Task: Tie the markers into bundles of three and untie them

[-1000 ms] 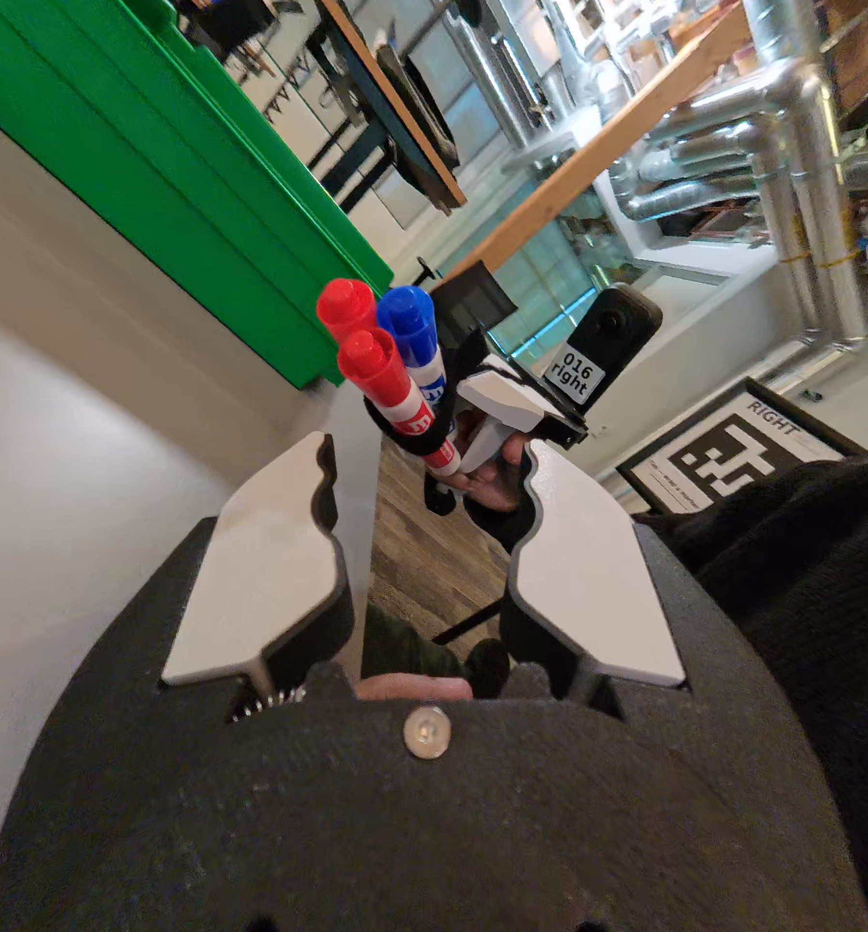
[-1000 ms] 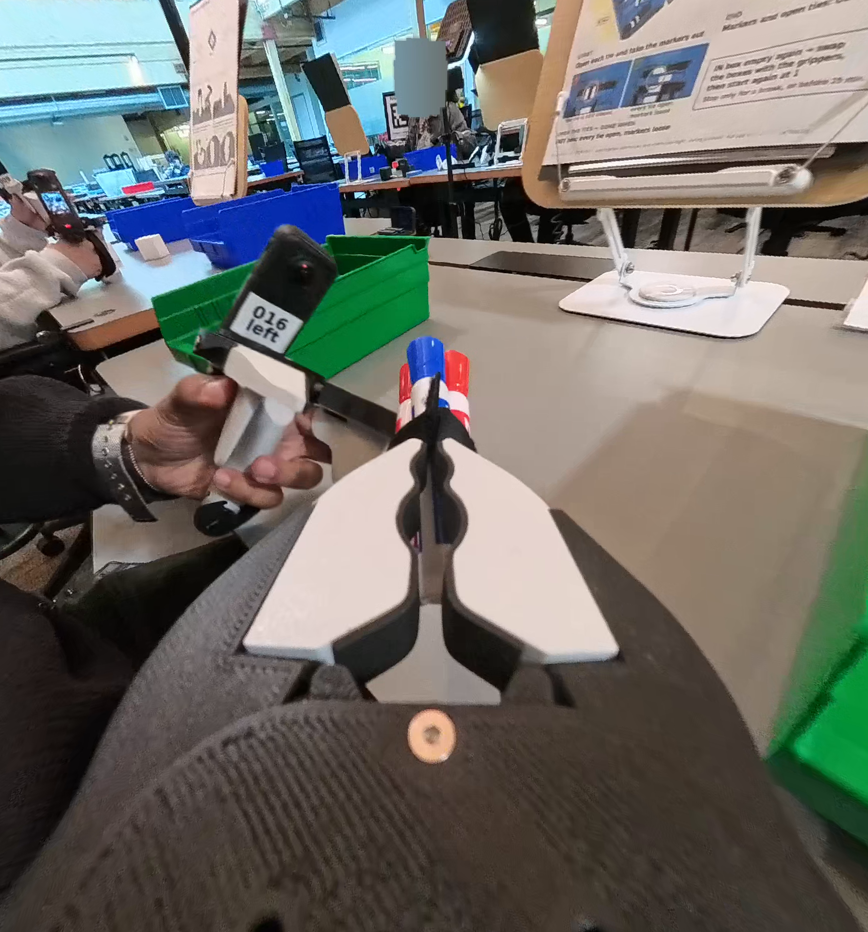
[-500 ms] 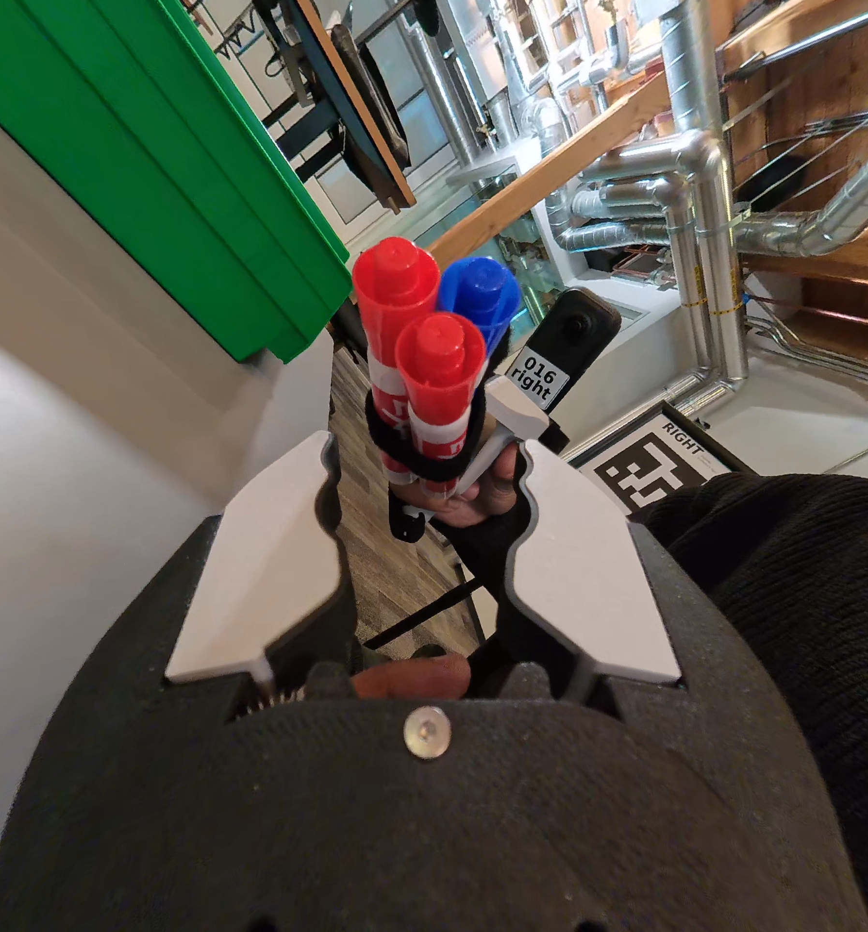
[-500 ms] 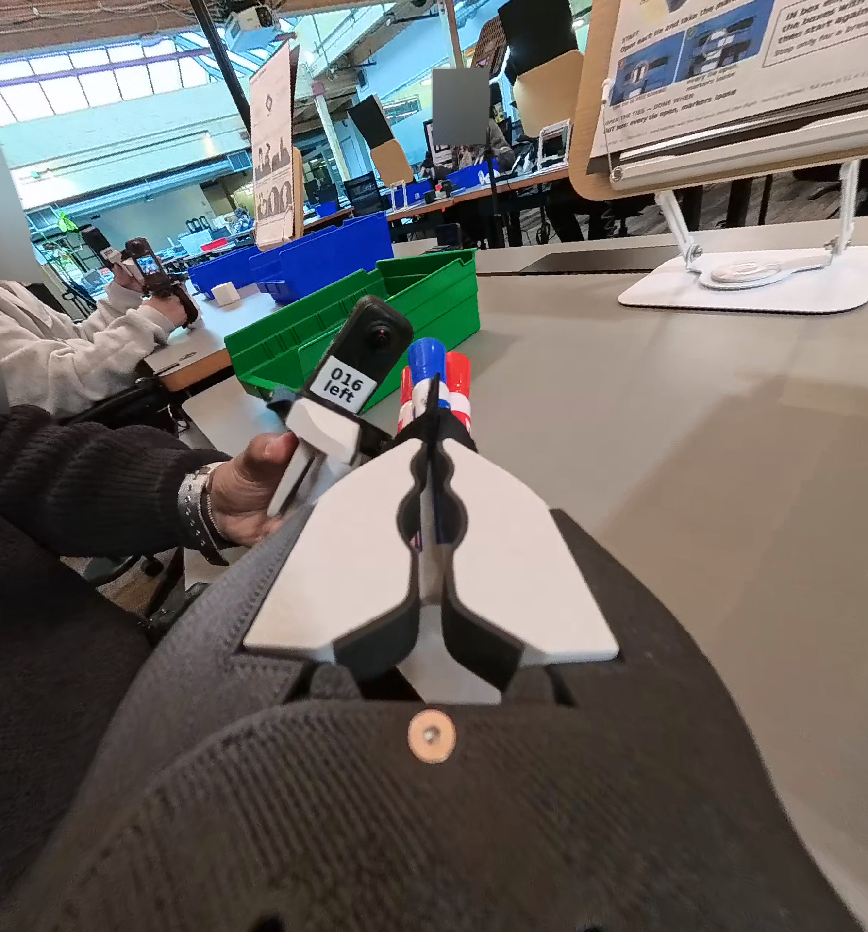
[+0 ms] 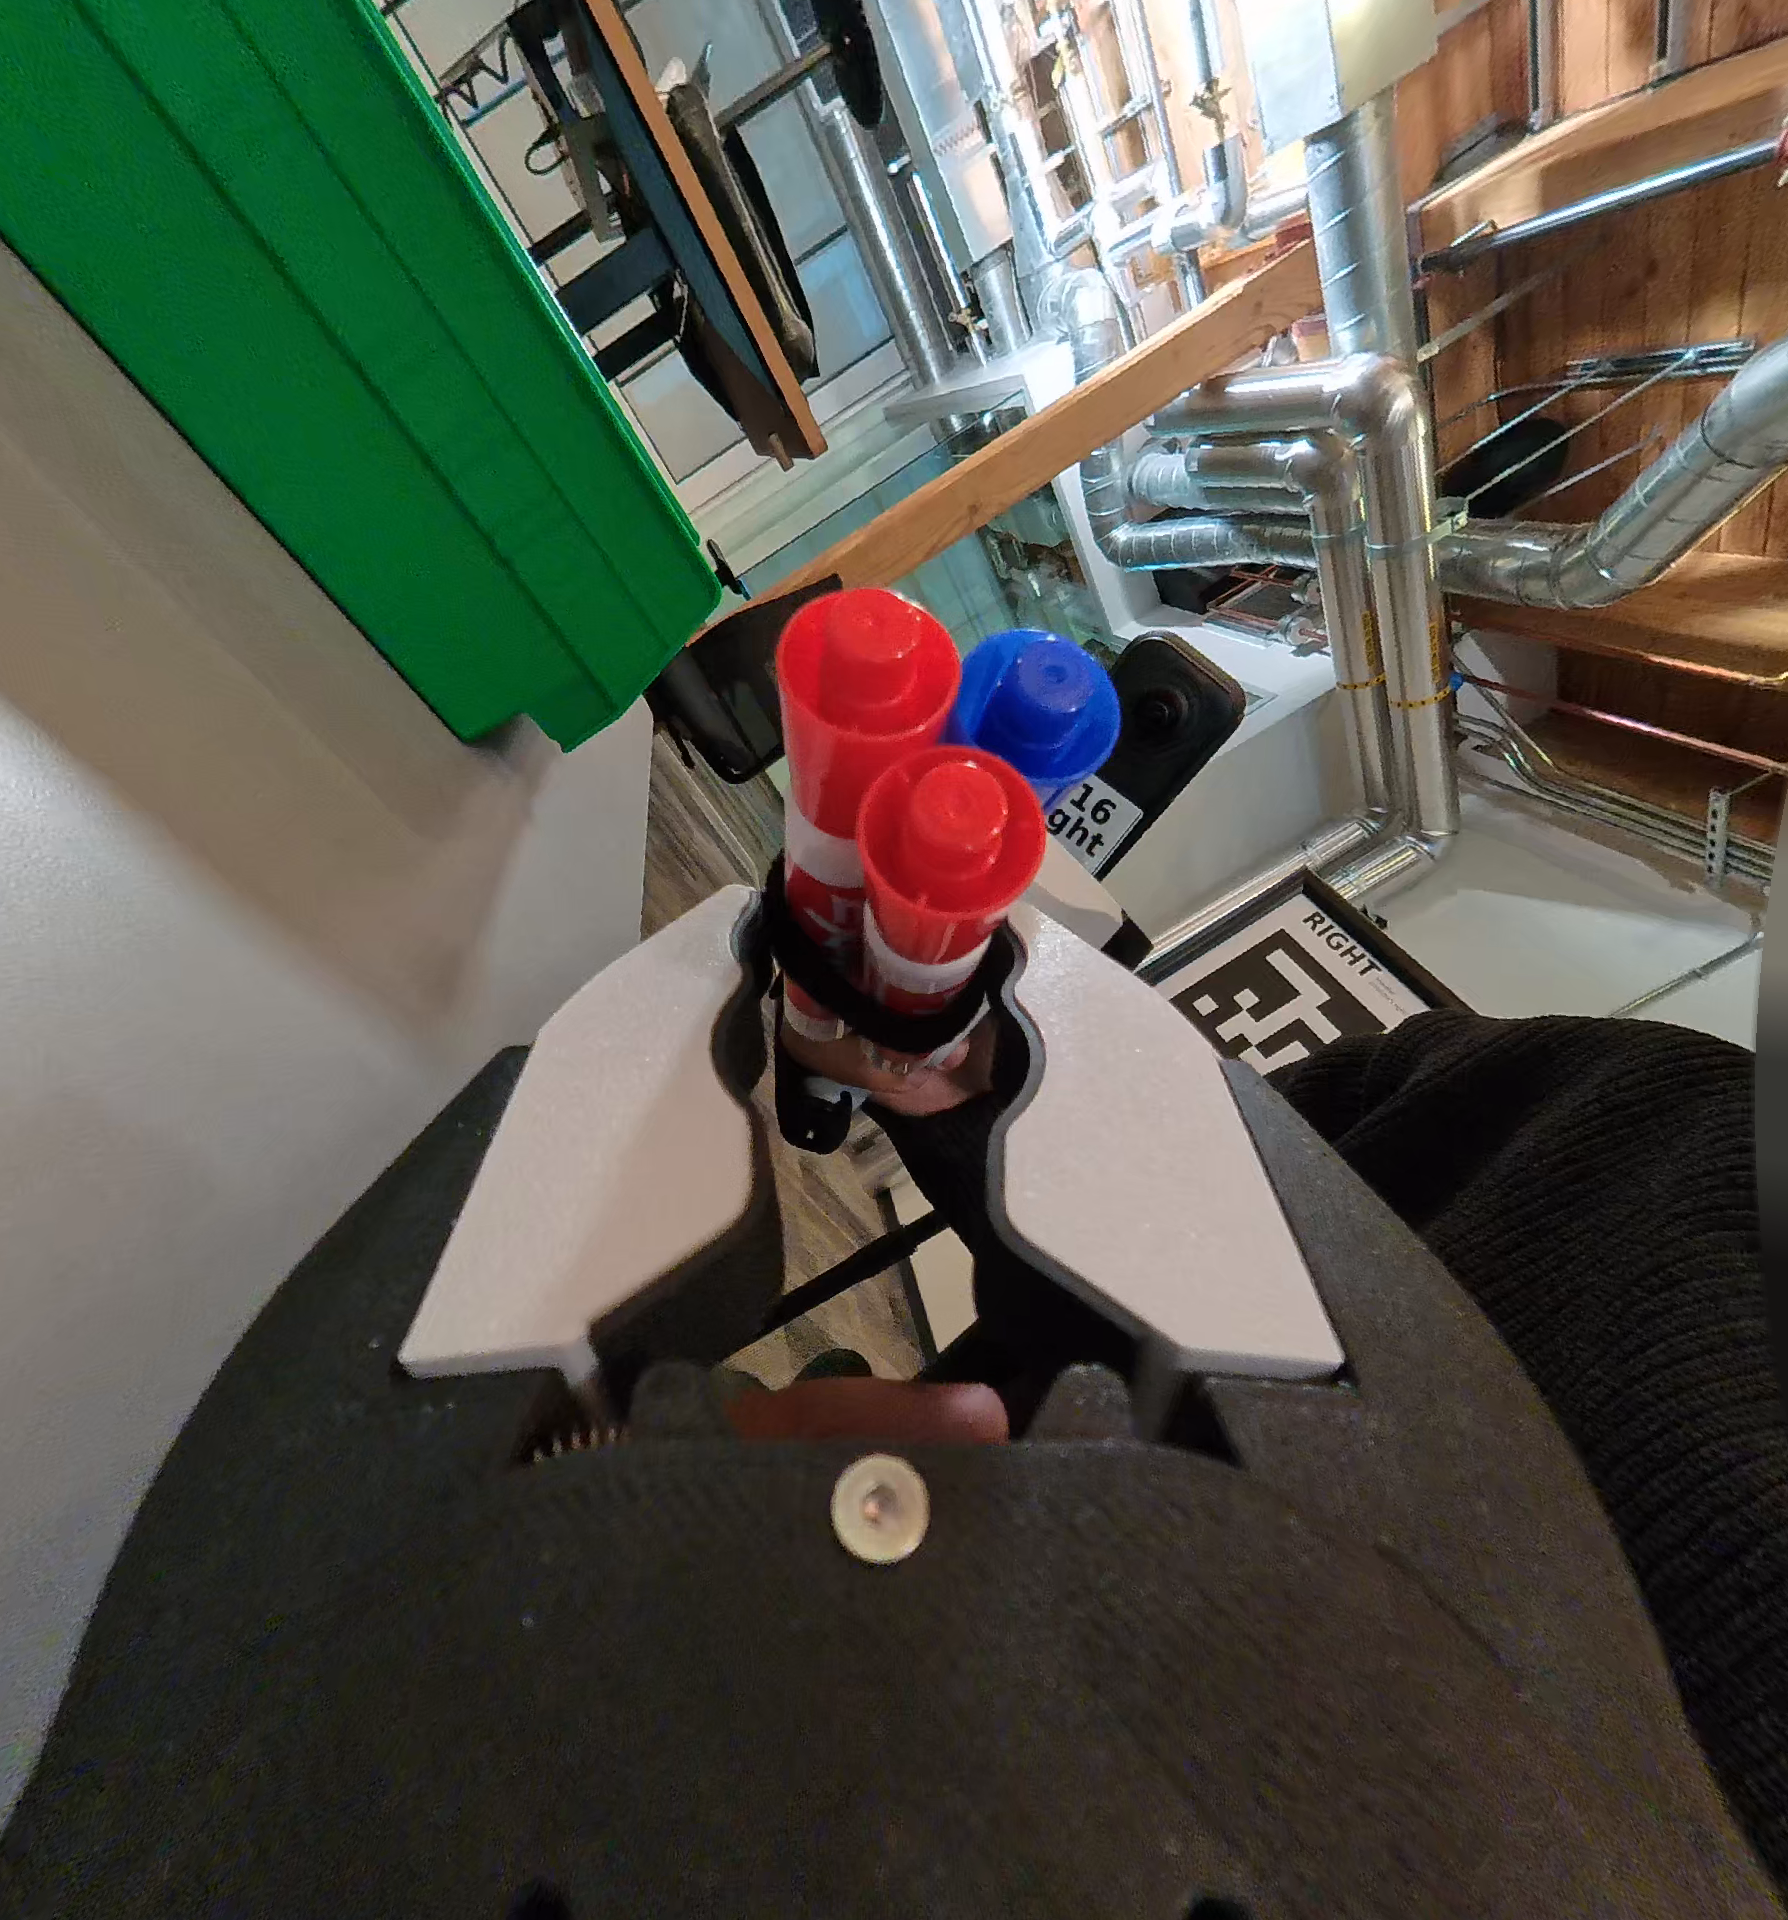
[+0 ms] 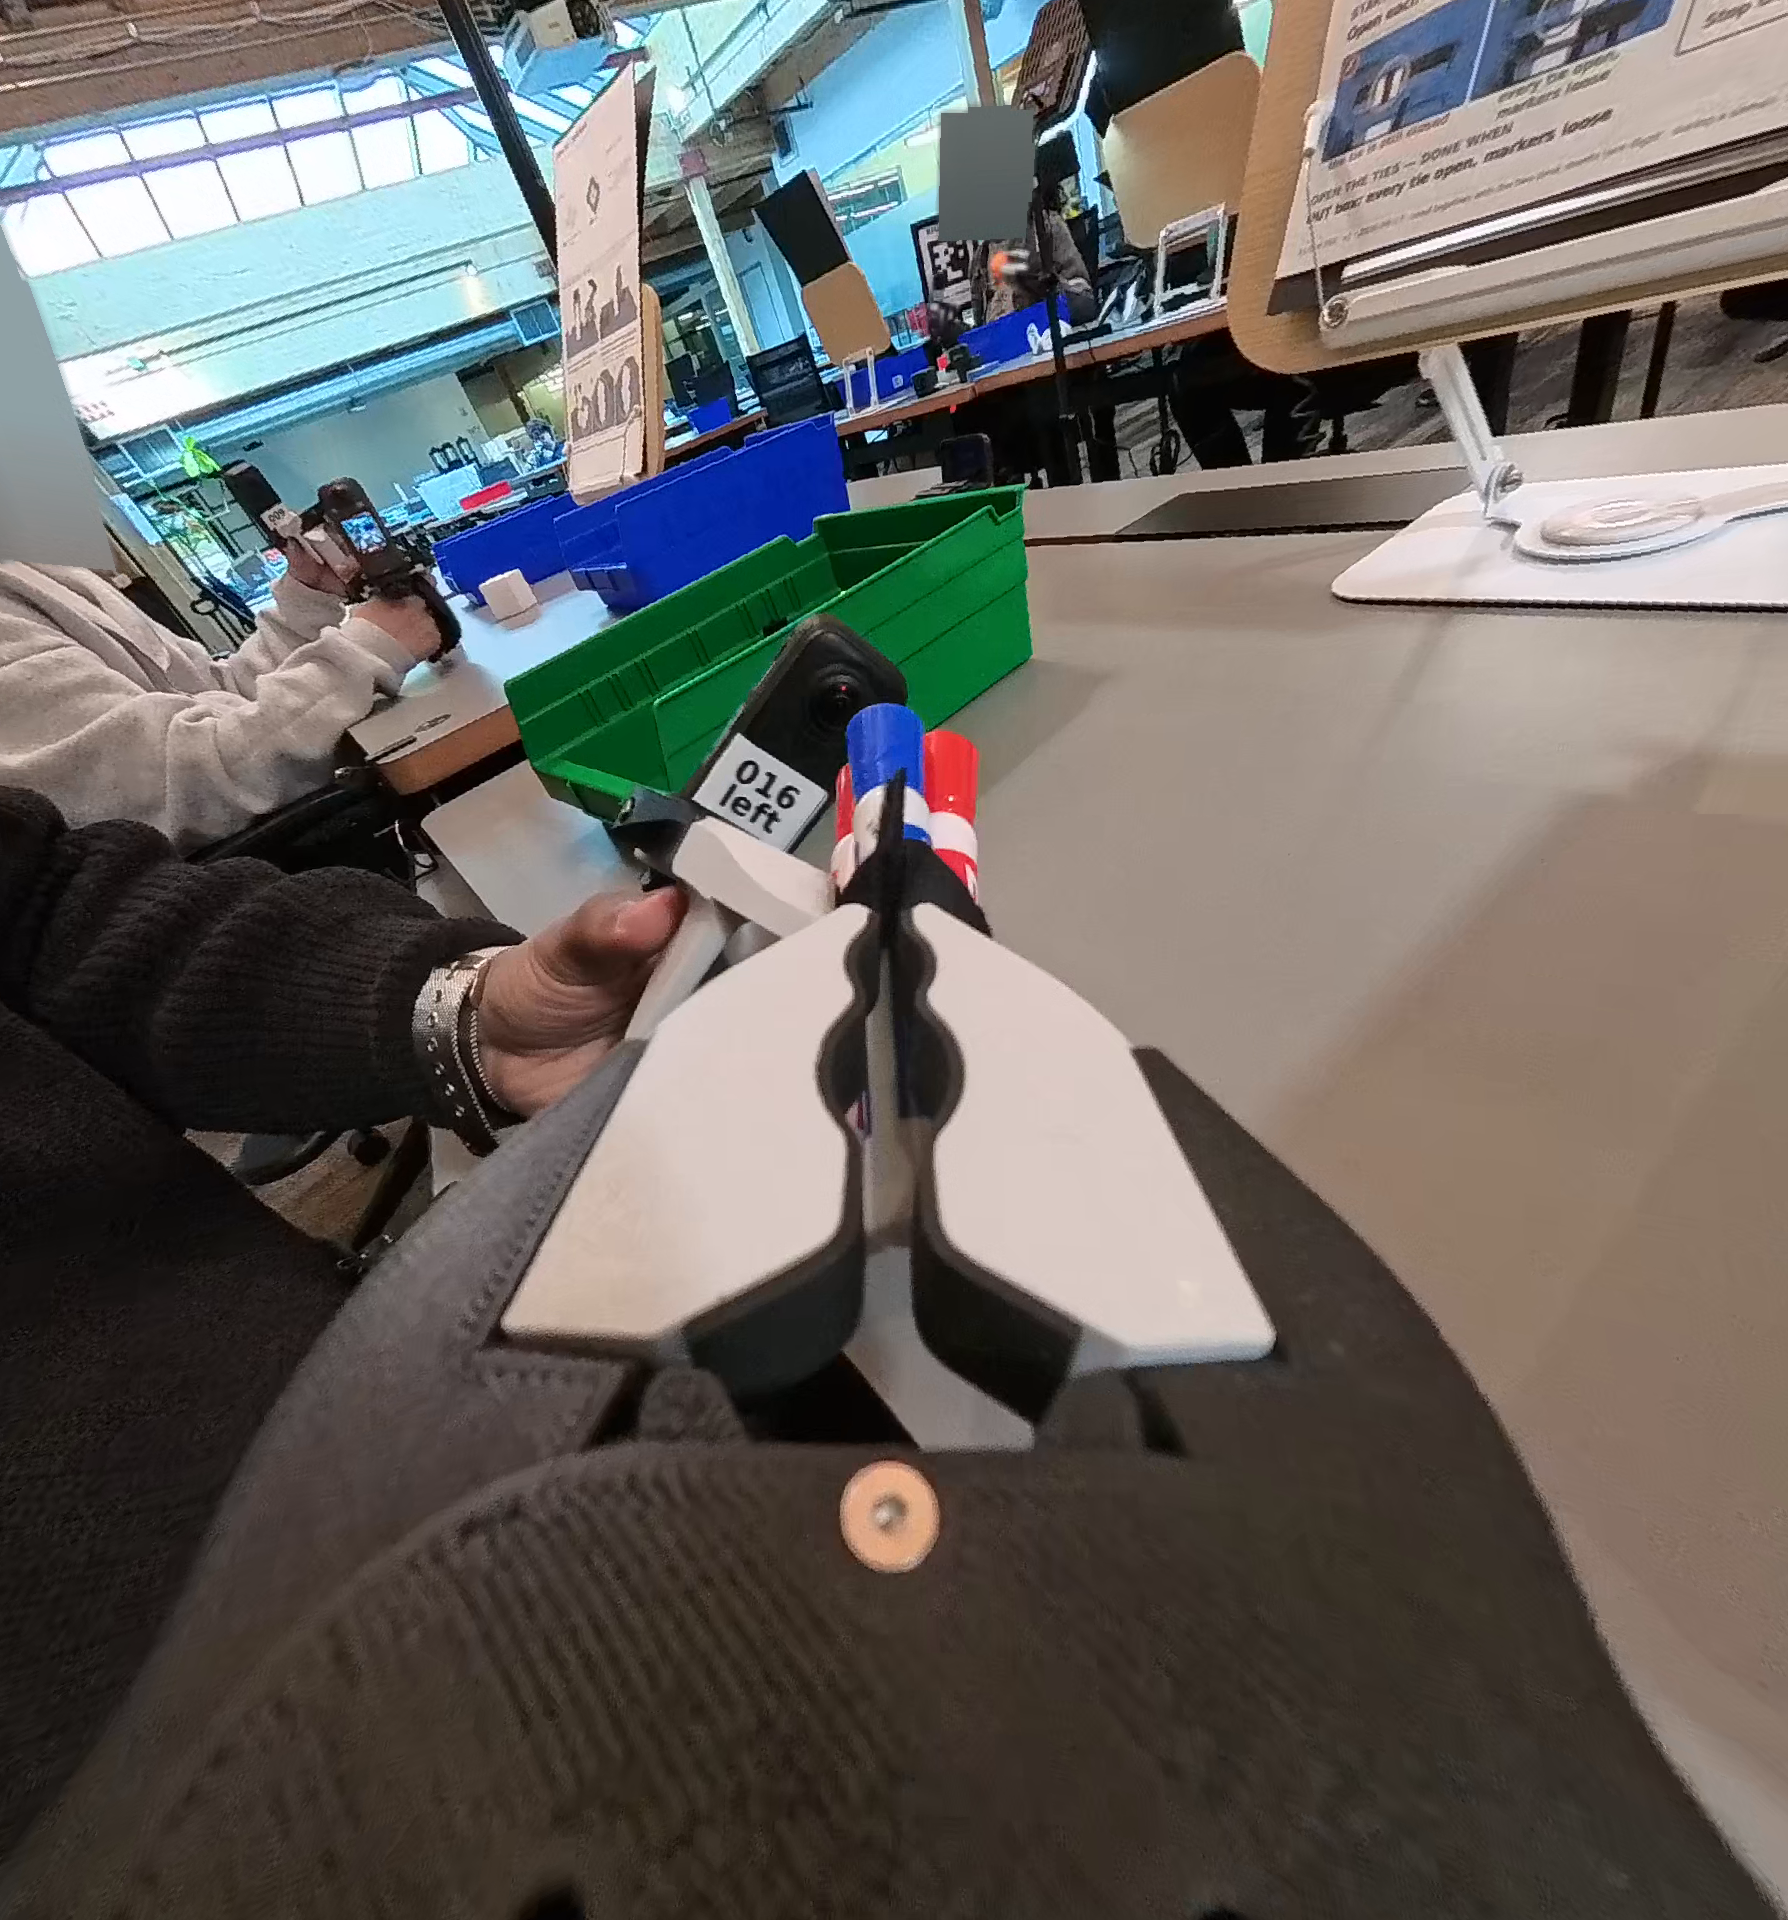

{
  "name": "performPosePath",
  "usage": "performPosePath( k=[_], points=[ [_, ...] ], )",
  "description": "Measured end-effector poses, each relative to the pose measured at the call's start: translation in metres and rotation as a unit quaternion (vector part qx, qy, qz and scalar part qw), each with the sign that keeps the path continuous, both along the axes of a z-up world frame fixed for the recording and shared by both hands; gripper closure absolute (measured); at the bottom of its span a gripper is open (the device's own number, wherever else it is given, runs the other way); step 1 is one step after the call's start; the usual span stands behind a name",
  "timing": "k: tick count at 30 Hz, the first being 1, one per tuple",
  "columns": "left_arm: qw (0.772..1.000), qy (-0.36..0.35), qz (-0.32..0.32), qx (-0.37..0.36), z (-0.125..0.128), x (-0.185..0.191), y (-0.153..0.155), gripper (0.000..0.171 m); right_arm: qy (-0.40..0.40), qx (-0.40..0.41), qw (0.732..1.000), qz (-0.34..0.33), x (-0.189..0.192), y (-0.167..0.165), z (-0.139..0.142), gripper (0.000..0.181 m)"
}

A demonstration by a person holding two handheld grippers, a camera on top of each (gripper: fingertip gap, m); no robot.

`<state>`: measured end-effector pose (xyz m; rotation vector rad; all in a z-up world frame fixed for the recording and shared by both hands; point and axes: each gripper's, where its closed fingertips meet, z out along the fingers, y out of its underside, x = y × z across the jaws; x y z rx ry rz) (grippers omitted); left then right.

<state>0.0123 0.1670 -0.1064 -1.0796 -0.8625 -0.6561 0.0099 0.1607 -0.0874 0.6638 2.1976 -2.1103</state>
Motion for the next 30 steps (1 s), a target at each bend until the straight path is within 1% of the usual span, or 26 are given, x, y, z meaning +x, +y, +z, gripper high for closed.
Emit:
performPosePath(
  k=[4,8,10,11,13,20,22,25,28,30],
  points=[
    [1.0,-0.011,-0.002,0.006,-0.003,-0.001,-0.001,0.132,0.006,0.005,1.0,-0.003,0.0,0.0,-0.002,0.177],
    [1.0,-0.027,-0.001,0.016,-0.006,-0.003,-0.003,0.135,0.033,0.019,0.999,-0.021,-0.003,0.001,-0.004,0.172],
    [0.999,-0.032,0.004,0.019,-0.007,-0.005,-0.005,0.137,0.05,0.02,0.998,-0.027,-0.003,0.003,-0.002,0.173],
    [0.999,-0.033,0.006,0.021,-0.007,-0.007,-0.007,0.145,0.056,0.019,0.998,-0.03,-0.004,0.004,-0.001,0.172],
    [0.999,-0.034,0.015,0.025,-0.006,-0.01,-0.012,0.148,0.065,0.018,0.997,-0.037,-0.006,0.007,0.001,0.171],
    [0.999,-0.019,0.021,0.014,-0.006,-0.014,-0.018,0.147,0.096,0.057,0.991,-0.076,-0.02,0.016,-0.006,0.148],
    [1.0,-0.019,0.017,0.015,-0.005,-0.013,-0.017,0.147,0.089,0.074,0.991,-0.07,-0.02,0.015,-0.014,0.146],
    [1.0,-0.017,0.009,0.016,-0.005,-0.011,-0.015,0.147,0.049,0.086,0.994,-0.044,-0.015,0.01,-0.027,0.143],
    [1.0,-0.02,0.008,0.016,-0.005,-0.011,-0.015,0.147,0.004,0.072,0.997,-0.025,-0.013,0.008,-0.03,0.149],
    [0.999,-0.026,0.009,0.023,-0.005,-0.012,-0.017,0.147,-0.024,0.054,0.998,-0.024,-0.015,0.011,-0.028,0.161]
  ],
)
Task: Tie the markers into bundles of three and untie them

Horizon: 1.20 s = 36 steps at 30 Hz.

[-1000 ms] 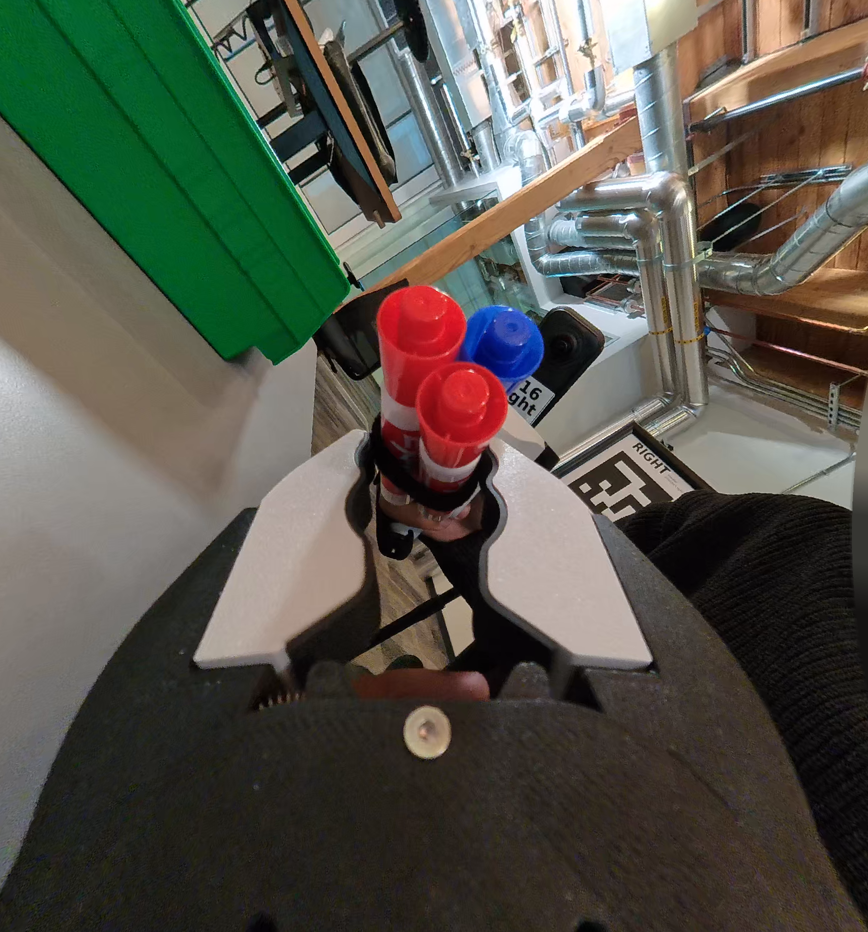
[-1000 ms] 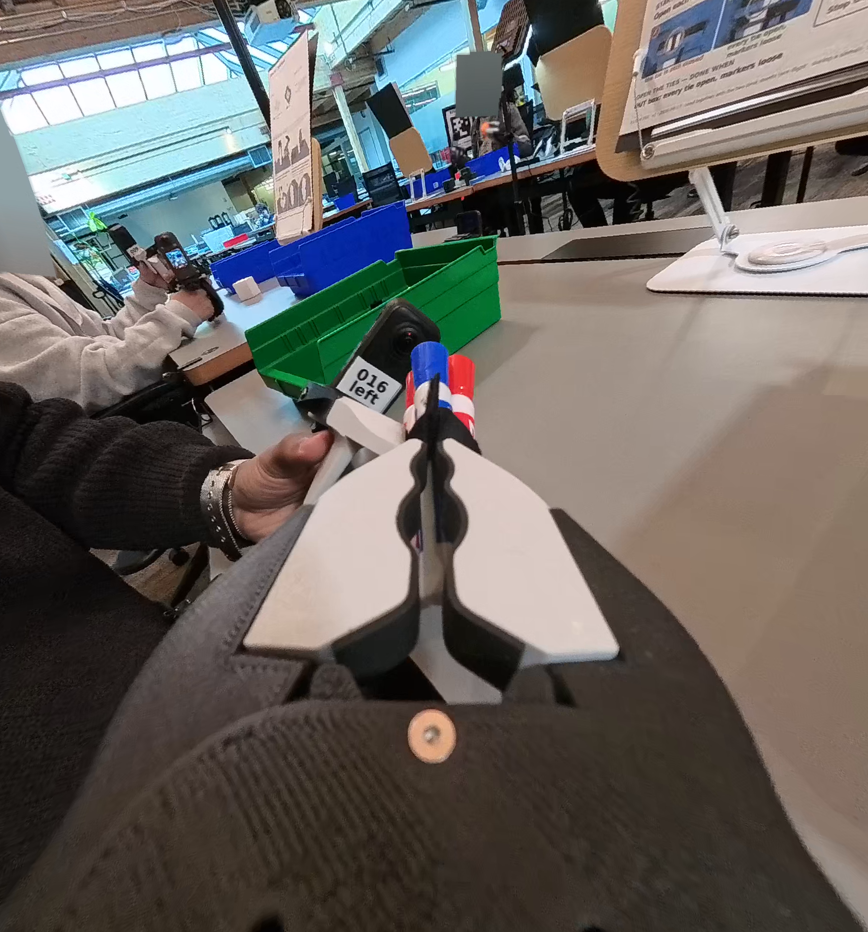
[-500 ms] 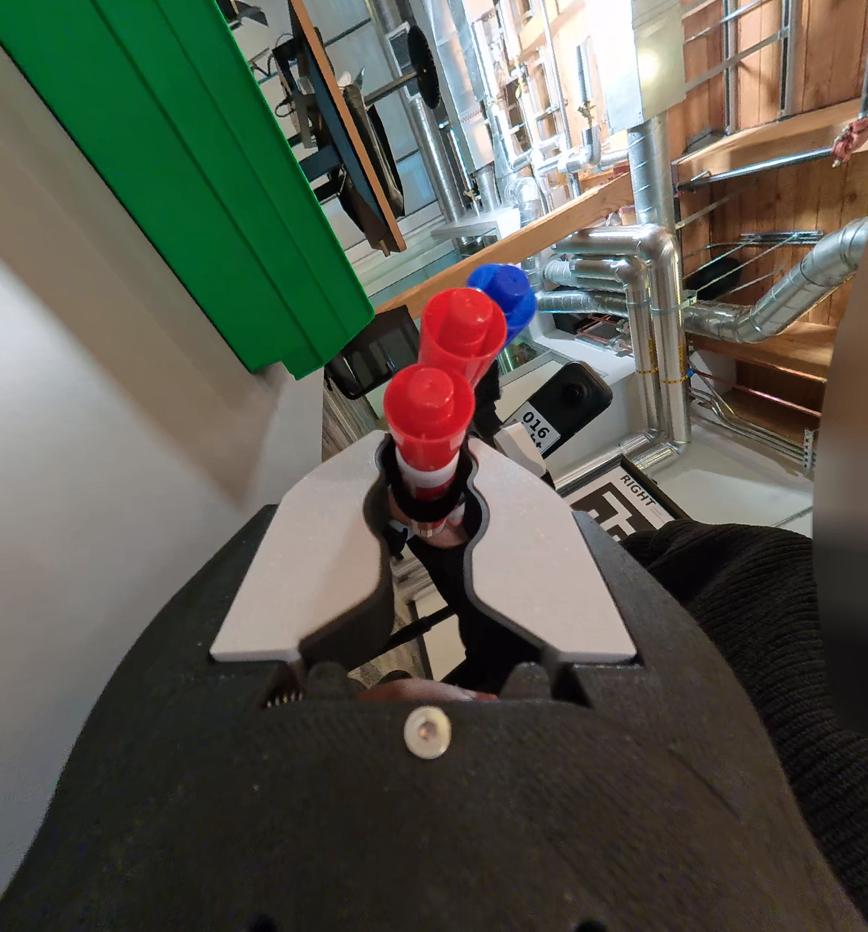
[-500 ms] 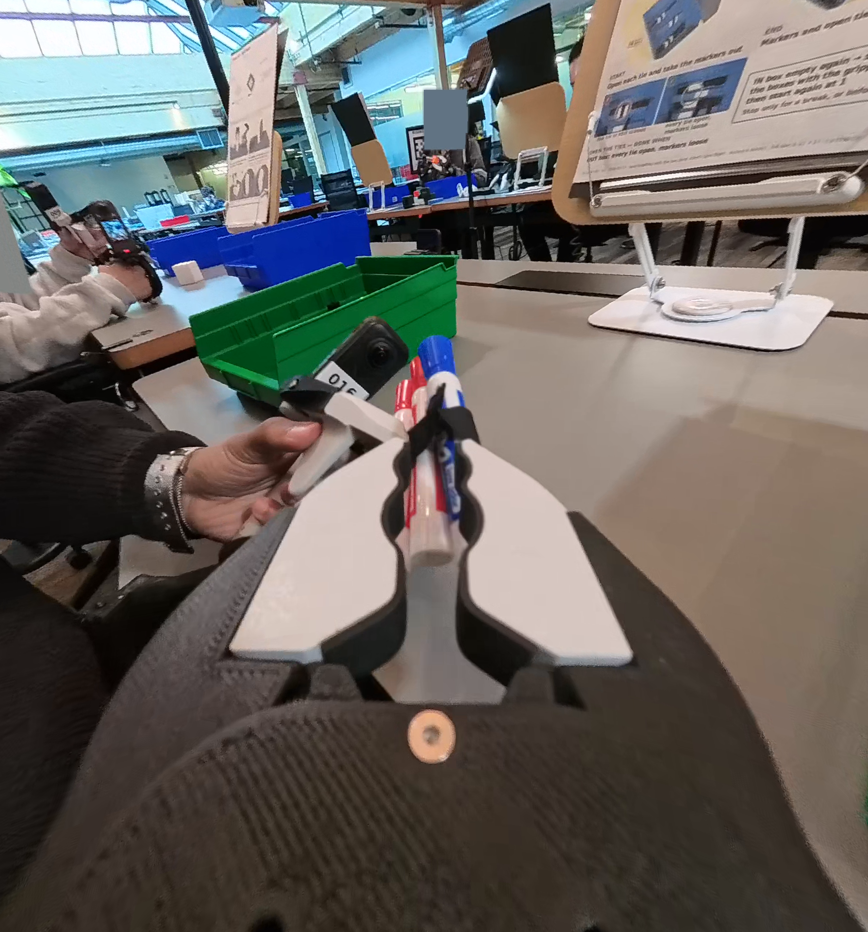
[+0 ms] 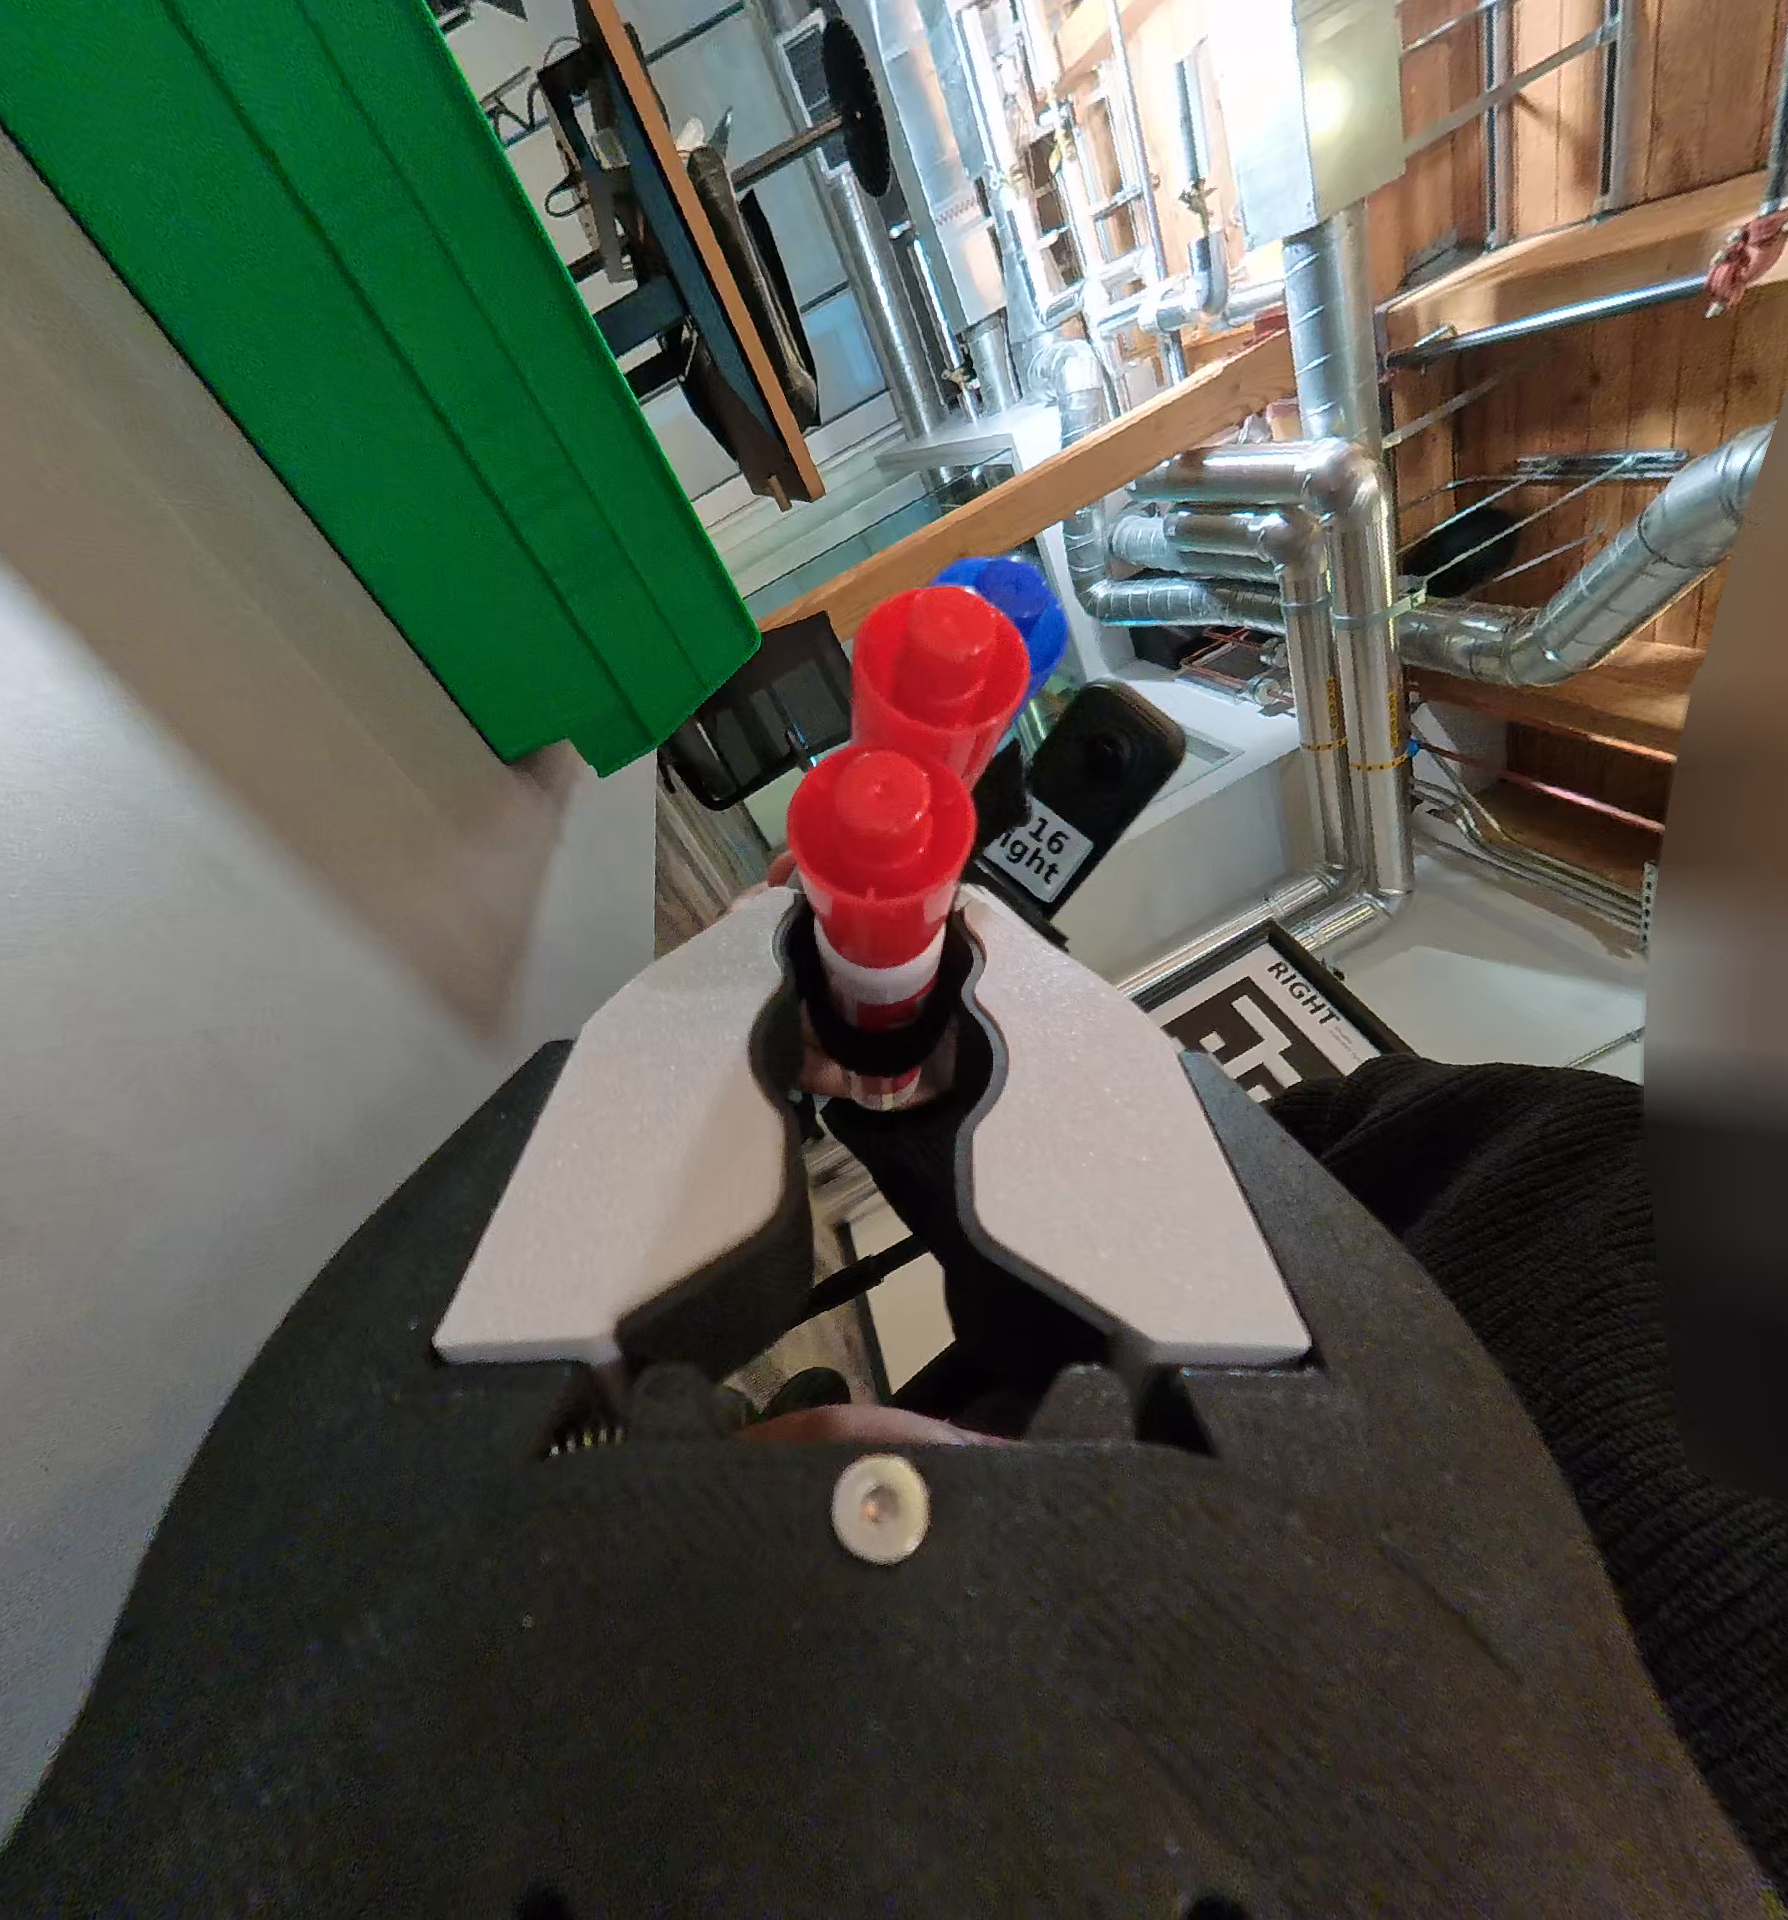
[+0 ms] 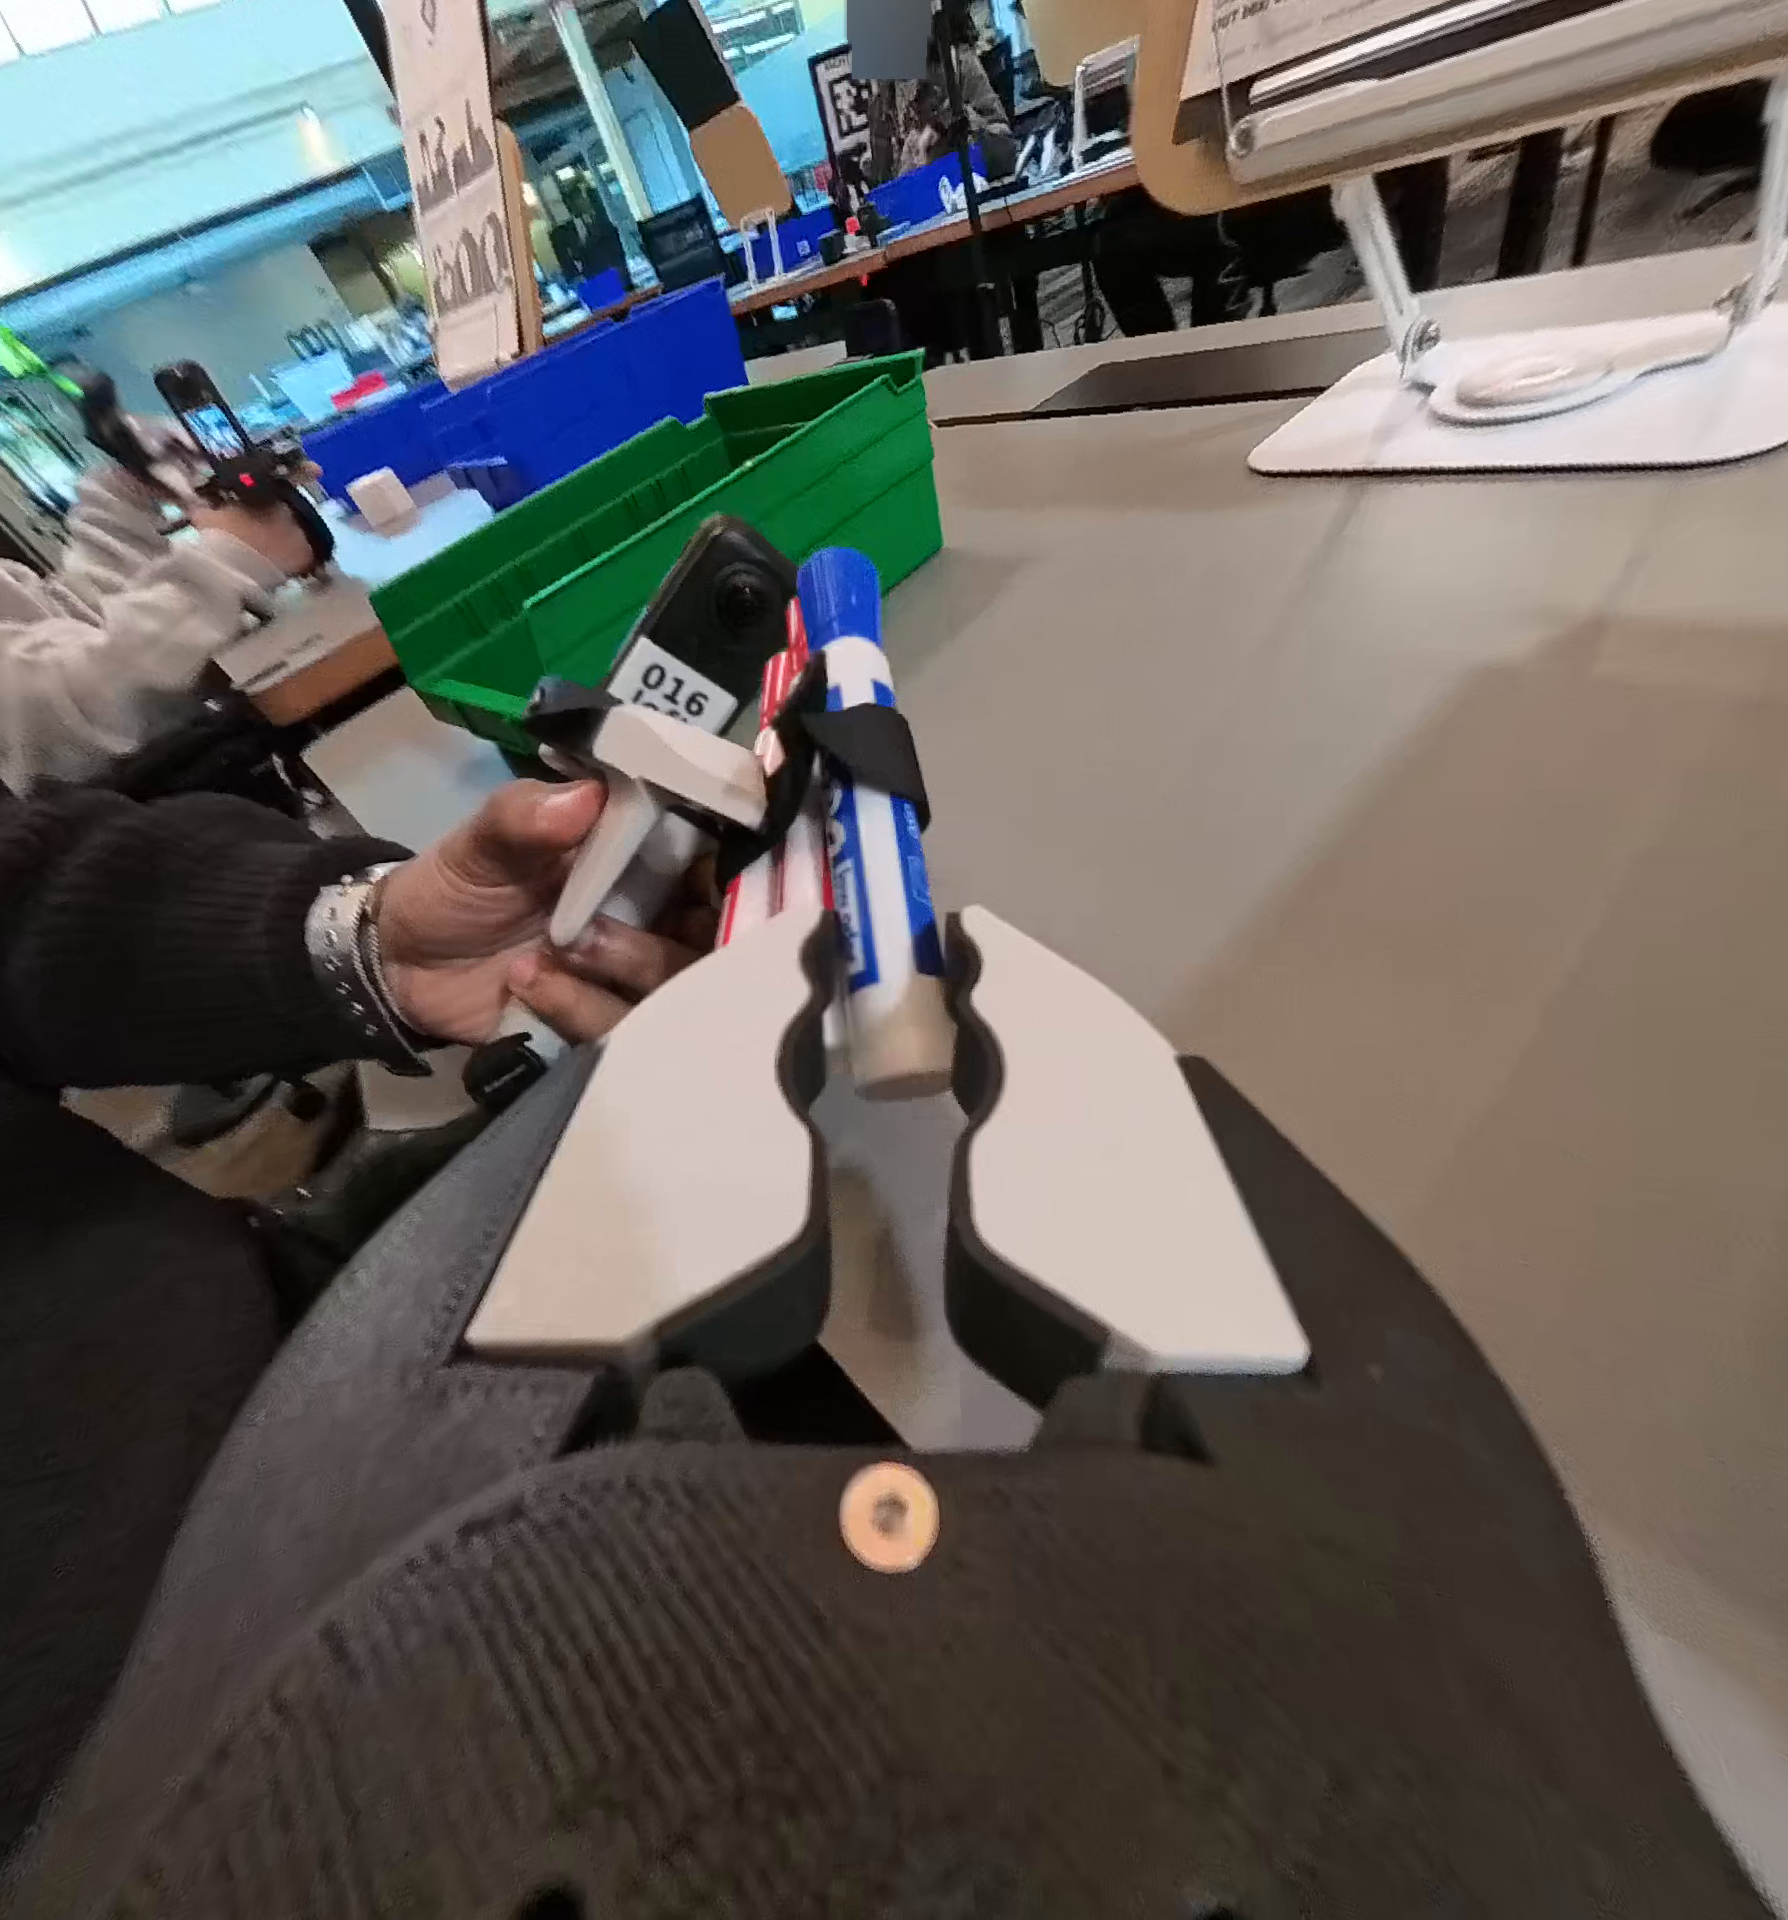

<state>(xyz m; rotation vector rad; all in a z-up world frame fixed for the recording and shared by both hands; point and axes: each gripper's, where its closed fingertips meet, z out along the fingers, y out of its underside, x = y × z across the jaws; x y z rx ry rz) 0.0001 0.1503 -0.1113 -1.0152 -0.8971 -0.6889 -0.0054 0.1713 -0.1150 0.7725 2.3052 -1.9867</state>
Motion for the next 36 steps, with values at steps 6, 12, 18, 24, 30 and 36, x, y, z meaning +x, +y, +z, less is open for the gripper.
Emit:
performPosePath(
  k=[6,12,18,24,30,36],
  points=[
    [0.999,-0.04,0.007,0.025,-0.003,-0.004,-0.003,0.148,-0.081,-0.026,0.996,0.011,-0.002,0.001,-0.003,0.162],
    [0.997,-0.05,0.031,0.044,0.0,-0.015,-0.018,0.148,-0.1,-0.024,0.995,0.02,-0.004,0.008,-0.002,0.162],
    [0.996,-0.032,0.066,0.04,0.008,-0.027,-0.043,0.148,-0.098,-0.036,0.994,0.021,-0.006,0.01,0.004,0.163],
    [0.995,-0.038,0.079,0.054,0.01,-0.032,-0.054,0.148,-0.094,-0.037,0.995,0.013,-0.009,0.011,0.005,0.163],
    [0.994,-0.037,0.082,0.055,0.012,-0.032,-0.057,0.148,-0.05,-0.056,0.997,-0.018,-0.018,0.02,0.028,0.163],
    [0.995,-0.04,0.068,0.054,0.009,-0.028,-0.051,0.148,0.085,-0.022,0.979,-0.183,-0.071,0.091,0.069,0.163]
  ],
)
